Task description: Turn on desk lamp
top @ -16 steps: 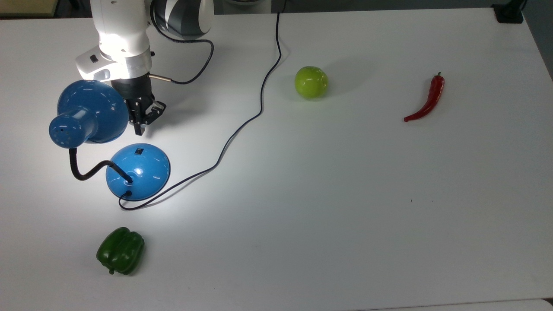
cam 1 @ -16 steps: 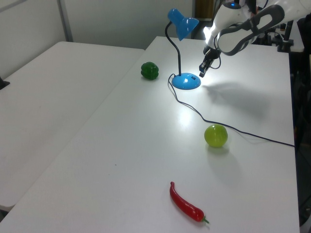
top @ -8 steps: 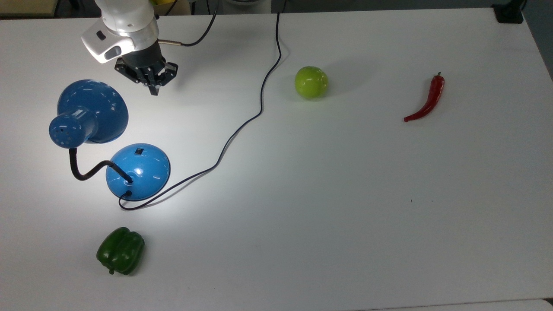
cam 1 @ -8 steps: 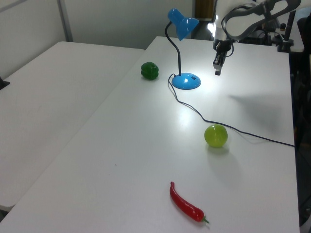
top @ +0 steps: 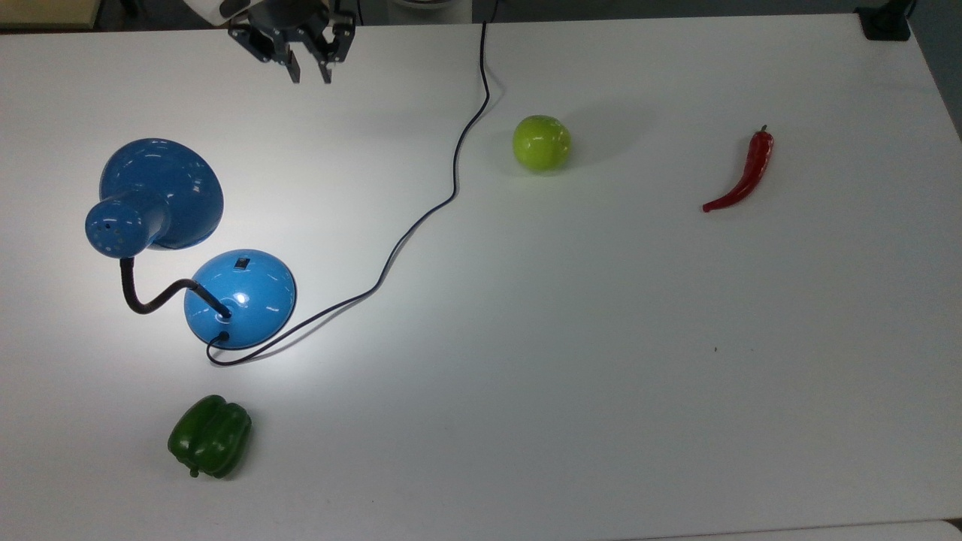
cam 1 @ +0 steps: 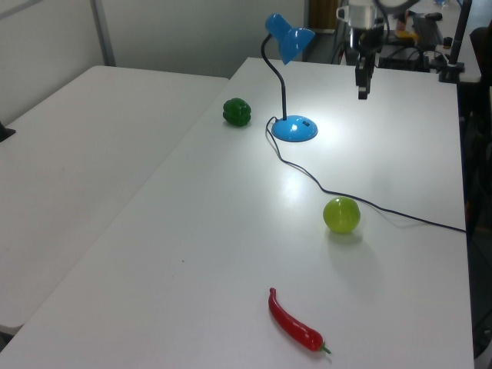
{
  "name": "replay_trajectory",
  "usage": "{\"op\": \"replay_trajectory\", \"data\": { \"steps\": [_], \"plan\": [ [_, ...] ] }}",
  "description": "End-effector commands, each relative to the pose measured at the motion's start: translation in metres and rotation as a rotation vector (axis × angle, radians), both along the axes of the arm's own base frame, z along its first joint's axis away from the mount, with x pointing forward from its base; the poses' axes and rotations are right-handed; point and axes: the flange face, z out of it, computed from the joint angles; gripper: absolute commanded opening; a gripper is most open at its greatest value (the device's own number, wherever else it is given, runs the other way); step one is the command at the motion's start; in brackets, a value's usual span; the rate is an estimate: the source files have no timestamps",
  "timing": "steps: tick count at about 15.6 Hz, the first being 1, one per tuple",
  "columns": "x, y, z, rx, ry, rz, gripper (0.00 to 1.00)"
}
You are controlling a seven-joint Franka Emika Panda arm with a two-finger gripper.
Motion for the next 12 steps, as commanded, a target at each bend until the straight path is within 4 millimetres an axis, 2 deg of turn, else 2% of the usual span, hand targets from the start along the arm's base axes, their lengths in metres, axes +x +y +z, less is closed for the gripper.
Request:
{"op": "replay_trajectory", "data": {
  "steps": [1, 3, 6, 9, 12],
  "plan": [
    [-0.003, 0.026, 0.059, 0.051, 0.026, -0.029, 1.00],
    [-0.002, 0.051, 0.083, 0.055, 0.012, -0.033, 1.00],
    [0.000, 0.077, 0.104, 0.048, -0.032, -0.118, 1.00],
    [0.002, 0.091, 0.104, 0.049, -0.045, -0.097, 1.00],
    [0.013, 0.092, 0.109, 0.053, -0.132, -0.068, 1.00]
  ]
}}
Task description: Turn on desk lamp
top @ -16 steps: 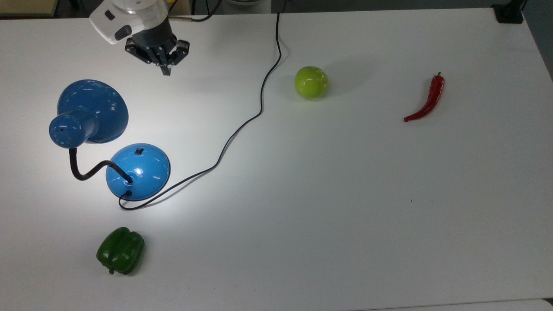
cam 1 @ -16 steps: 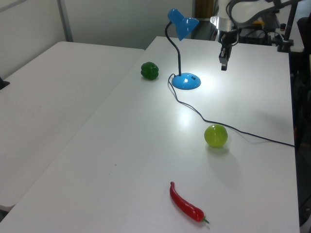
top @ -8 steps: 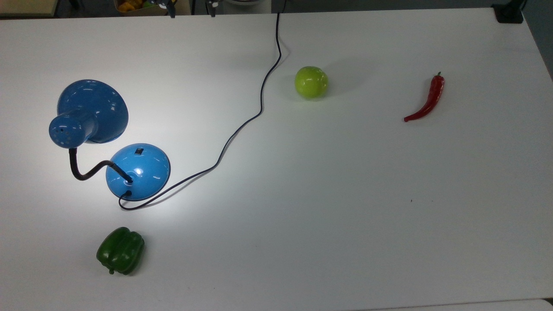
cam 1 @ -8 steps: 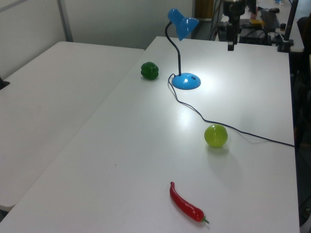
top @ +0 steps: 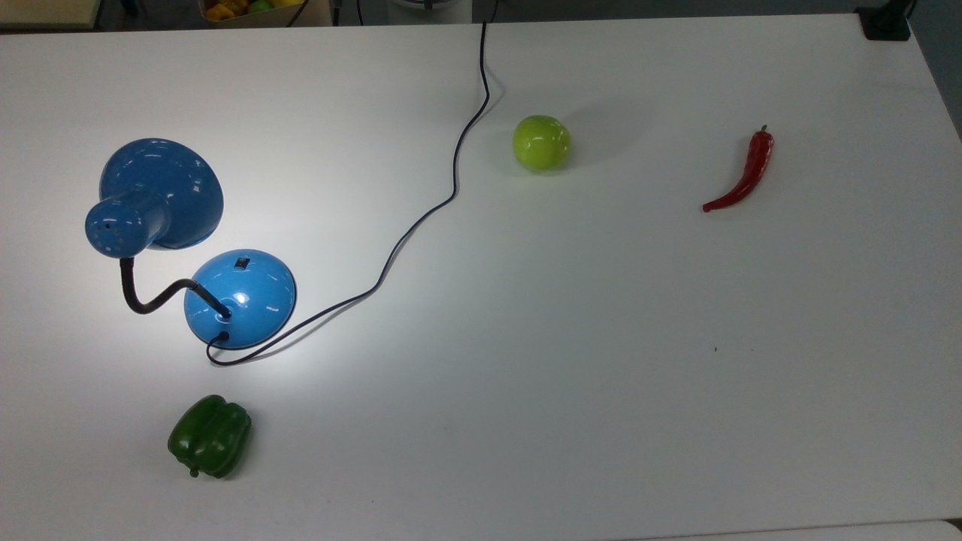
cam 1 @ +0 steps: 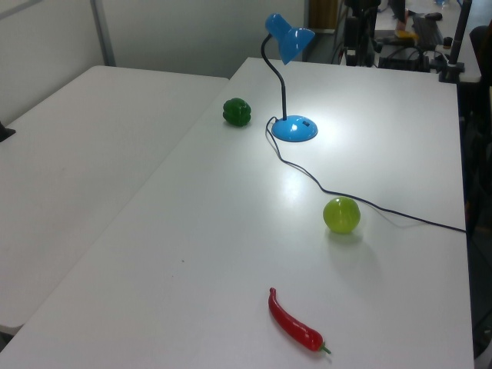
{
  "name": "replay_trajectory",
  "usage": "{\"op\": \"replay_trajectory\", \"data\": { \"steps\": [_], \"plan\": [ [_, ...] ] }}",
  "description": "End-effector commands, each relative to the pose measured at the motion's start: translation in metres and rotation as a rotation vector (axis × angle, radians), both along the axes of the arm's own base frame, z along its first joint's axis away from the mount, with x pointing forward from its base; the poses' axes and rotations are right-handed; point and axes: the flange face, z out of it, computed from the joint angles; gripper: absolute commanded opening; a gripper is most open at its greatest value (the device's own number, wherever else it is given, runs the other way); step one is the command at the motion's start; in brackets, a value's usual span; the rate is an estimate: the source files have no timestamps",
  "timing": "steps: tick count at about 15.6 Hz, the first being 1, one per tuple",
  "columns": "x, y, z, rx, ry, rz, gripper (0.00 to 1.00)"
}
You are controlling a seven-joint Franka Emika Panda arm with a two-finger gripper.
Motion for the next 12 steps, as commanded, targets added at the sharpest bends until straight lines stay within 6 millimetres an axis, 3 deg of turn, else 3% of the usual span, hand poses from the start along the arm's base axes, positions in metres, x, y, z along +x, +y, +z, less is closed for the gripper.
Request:
{"op": "replay_trajectory", "data": {
  "steps": [1, 4, 12],
  "plan": [
    [0.0131, 0.0027, 0.0036, 0.003, -0.067, 0.040, 1.00],
    [0.0182, 0.0011, 0.0024, -0.003, -0.100, 0.206, 1.00],
    [0.0167, 0.0005, 0.0042, -0.008, -0.101, 0.211, 1.00]
  ]
}}
